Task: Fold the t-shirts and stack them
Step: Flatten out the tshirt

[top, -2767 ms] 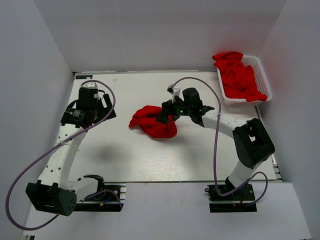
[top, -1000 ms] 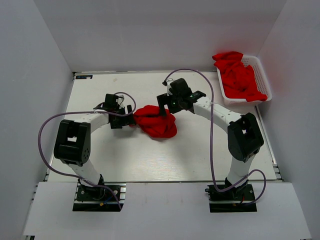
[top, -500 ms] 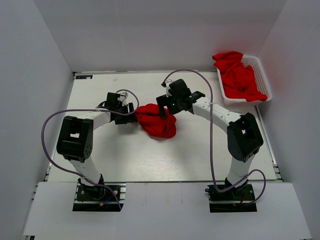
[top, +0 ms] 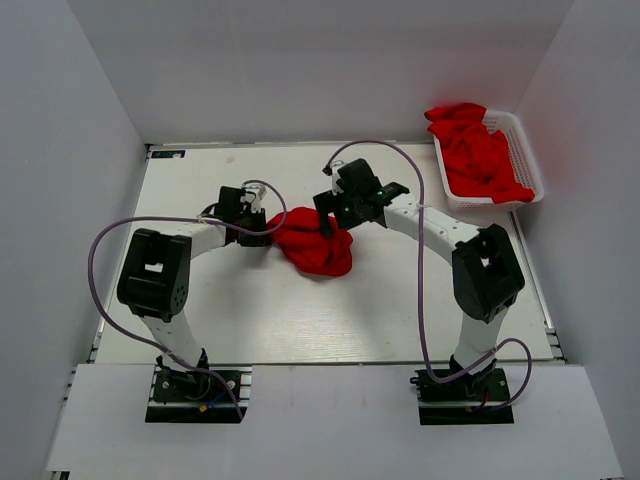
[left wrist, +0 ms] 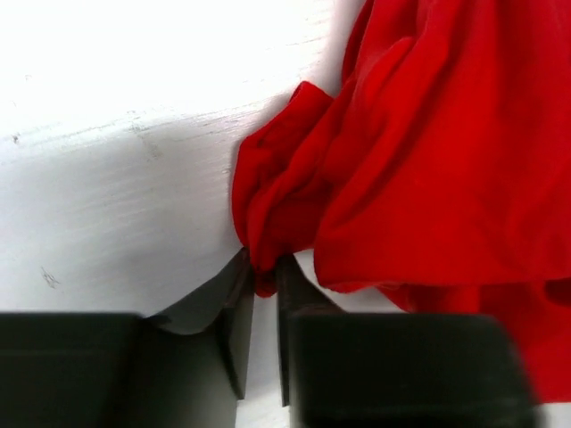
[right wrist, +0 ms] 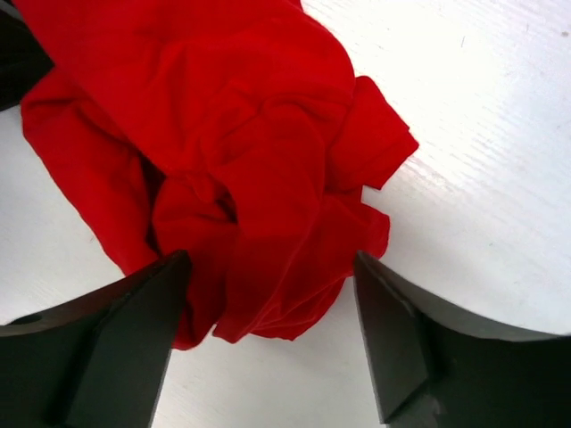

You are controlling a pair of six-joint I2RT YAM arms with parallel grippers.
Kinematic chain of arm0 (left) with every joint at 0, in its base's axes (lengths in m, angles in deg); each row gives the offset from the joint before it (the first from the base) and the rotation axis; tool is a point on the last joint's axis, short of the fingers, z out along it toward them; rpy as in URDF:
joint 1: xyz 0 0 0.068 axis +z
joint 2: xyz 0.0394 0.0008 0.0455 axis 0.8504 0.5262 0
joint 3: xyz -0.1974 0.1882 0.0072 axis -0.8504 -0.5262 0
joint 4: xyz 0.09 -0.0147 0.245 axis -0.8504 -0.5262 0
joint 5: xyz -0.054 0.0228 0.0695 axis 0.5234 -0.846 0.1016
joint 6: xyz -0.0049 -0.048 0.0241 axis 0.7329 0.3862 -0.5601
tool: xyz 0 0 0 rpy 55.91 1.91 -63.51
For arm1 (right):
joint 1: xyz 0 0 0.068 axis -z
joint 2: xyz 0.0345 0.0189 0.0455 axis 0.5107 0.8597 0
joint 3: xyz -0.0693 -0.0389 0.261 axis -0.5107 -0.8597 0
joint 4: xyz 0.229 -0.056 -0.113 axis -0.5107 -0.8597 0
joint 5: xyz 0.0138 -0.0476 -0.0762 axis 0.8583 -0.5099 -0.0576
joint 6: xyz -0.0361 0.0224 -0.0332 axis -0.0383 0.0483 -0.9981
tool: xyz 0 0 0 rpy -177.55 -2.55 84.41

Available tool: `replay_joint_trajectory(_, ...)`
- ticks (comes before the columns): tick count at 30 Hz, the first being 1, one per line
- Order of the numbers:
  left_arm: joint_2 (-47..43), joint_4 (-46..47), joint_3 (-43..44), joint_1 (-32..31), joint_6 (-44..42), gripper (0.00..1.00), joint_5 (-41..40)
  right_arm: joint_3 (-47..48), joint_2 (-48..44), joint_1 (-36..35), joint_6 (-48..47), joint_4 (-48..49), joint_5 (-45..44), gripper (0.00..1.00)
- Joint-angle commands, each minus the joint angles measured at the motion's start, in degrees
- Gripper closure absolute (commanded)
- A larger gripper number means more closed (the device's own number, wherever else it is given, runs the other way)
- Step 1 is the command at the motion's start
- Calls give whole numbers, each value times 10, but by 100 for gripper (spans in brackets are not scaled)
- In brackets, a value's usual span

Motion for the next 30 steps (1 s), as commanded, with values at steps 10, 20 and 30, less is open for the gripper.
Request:
replay_joint_trajectory(10, -110, 64, -47, -3, 34, 100, -65, 35, -9, 1, 5, 16, -7, 100)
replay_joint_trajectory(20, -219, 4, -15, -3, 63, 100, -134, -16, -104, 2, 16, 72, -74, 100)
replay_joint_trajectory(30, -293, -175, 182, 2, 49, 100, -278, 39, -201, 7, -57, 52, -305, 100)
